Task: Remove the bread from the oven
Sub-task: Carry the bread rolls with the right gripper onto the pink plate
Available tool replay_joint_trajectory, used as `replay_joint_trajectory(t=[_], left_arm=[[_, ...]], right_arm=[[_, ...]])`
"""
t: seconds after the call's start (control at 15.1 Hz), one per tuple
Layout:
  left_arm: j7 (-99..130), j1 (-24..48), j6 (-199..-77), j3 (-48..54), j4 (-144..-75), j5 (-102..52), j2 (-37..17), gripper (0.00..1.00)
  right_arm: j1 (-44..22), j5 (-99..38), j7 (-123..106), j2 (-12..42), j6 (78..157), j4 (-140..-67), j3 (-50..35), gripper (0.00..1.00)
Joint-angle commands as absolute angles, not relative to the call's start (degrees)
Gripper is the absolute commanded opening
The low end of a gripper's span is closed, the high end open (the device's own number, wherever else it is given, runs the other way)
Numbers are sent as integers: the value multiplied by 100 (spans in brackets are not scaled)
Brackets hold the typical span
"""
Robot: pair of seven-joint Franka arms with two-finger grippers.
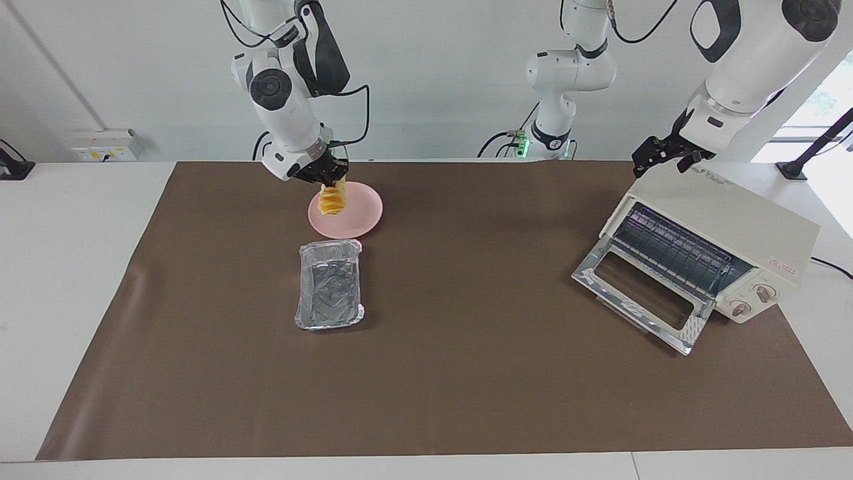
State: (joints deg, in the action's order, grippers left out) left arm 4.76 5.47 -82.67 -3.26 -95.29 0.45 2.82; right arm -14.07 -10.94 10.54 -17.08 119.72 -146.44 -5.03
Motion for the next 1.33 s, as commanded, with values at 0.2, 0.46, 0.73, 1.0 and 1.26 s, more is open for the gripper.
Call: replay_joint_trajectory(t=[0.2, 0.46, 0.73, 1.0, 1.26], left_arm=[[475, 519, -8156, -316, -9466, 105, 299, 100], [475, 519, -8156, -316, -9466, 105, 299, 100], [475, 519, -8156, -316, -9466, 105, 299, 100], [475, 519, -8156, -316, -9466, 105, 299, 100], [475, 519, -8156, -316, -9466, 105, 299, 100]], right_arm=[[-1915, -1037, 1598, -1530, 12901, -15125, -527, 0], [-1969, -1028, 1696, -1345, 13166, -15179, -527, 14], [-1934, -1028, 1644, -1318, 13069, -14986, -519, 100], [-1523, -1028, 1635, -1362, 11597, -13609, -492, 100], [-977, -521, 1154, -1362, 10803, -12377, -492, 100]])
